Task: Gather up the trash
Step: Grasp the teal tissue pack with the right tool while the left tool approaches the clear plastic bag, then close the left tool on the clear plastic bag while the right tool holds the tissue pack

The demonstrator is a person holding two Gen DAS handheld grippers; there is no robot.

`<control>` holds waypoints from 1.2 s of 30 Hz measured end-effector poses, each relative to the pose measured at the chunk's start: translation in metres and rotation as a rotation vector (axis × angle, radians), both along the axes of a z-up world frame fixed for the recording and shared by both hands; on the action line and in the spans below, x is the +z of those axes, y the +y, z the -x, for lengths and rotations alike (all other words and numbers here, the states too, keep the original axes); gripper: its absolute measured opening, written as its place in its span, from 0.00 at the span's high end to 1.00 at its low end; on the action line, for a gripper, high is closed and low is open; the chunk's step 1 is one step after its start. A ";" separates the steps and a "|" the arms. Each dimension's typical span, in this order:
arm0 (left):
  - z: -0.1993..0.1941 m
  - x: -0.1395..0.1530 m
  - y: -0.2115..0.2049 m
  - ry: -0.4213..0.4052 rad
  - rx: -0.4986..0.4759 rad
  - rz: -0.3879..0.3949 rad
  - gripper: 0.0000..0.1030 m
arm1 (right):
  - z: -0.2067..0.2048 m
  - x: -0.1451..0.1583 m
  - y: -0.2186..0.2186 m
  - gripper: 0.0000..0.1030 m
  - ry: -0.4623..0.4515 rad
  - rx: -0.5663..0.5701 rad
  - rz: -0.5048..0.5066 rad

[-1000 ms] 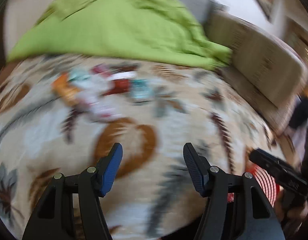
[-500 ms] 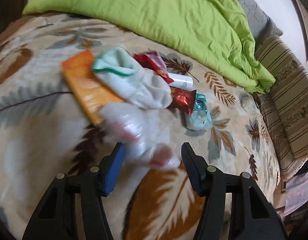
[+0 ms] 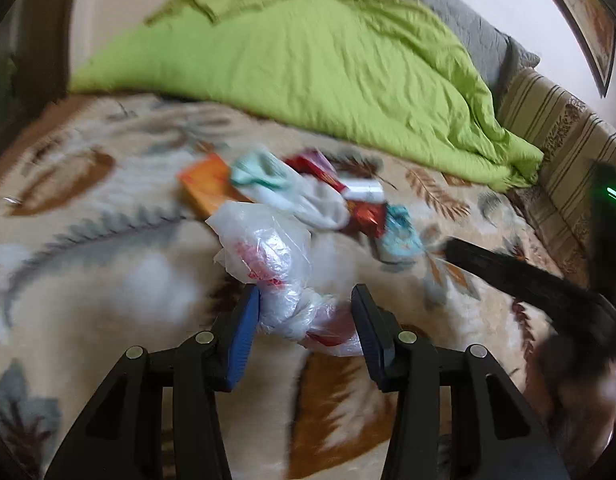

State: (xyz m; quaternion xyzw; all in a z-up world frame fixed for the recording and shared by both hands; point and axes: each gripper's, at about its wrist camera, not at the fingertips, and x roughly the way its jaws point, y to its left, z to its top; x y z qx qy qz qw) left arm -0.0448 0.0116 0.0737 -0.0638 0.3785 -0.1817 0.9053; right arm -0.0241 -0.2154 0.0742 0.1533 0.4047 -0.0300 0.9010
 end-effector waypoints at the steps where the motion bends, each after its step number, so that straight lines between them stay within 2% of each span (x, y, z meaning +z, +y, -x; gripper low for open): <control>1: 0.003 0.000 0.004 -0.037 0.015 -0.021 0.55 | -0.014 -0.007 0.001 0.31 0.021 -0.009 0.022; 3: 0.002 -0.003 0.011 -0.073 0.039 -0.050 0.55 | -0.034 -0.022 0.002 0.31 0.050 -0.018 0.053; 6: -0.007 -0.015 0.018 -0.042 0.016 -0.048 0.55 | -0.052 -0.038 0.005 0.32 0.065 -0.040 0.089; 7: -0.012 -0.018 0.021 -0.025 0.013 -0.039 0.55 | -0.055 -0.043 0.007 0.35 0.074 -0.037 0.090; 8: -0.016 -0.019 0.024 -0.014 0.014 -0.030 0.55 | -0.058 -0.049 0.008 0.50 0.085 -0.040 0.100; 10: -0.020 -0.020 0.025 -0.014 0.023 -0.030 0.55 | -0.056 -0.051 0.010 0.54 0.072 -0.042 0.125; 11: -0.023 -0.020 0.026 -0.014 0.023 -0.027 0.55 | -0.054 -0.047 0.011 0.61 0.056 -0.041 0.126; 12: -0.023 -0.020 0.026 -0.016 0.026 -0.026 0.55 | -0.051 -0.042 0.011 0.64 0.041 -0.045 0.125; 16: -0.023 -0.018 0.023 -0.033 0.030 -0.023 0.55 | -0.027 -0.023 0.014 0.66 -0.014 -0.062 0.106; 23: -0.015 -0.014 0.014 -0.087 0.035 -0.084 0.55 | 0.027 0.015 0.033 0.66 -0.126 -0.079 0.071; 27: -0.014 -0.013 0.013 -0.110 0.060 -0.122 0.55 | 0.047 0.009 0.049 0.65 -0.120 -0.094 0.054; 33: -0.015 -0.014 0.013 -0.135 0.100 -0.184 0.55 | 0.034 0.000 0.048 0.65 -0.124 -0.068 0.118; 36: -0.015 -0.013 0.014 -0.146 0.116 -0.190 0.55 | 0.028 -0.003 0.050 0.65 -0.123 -0.051 0.110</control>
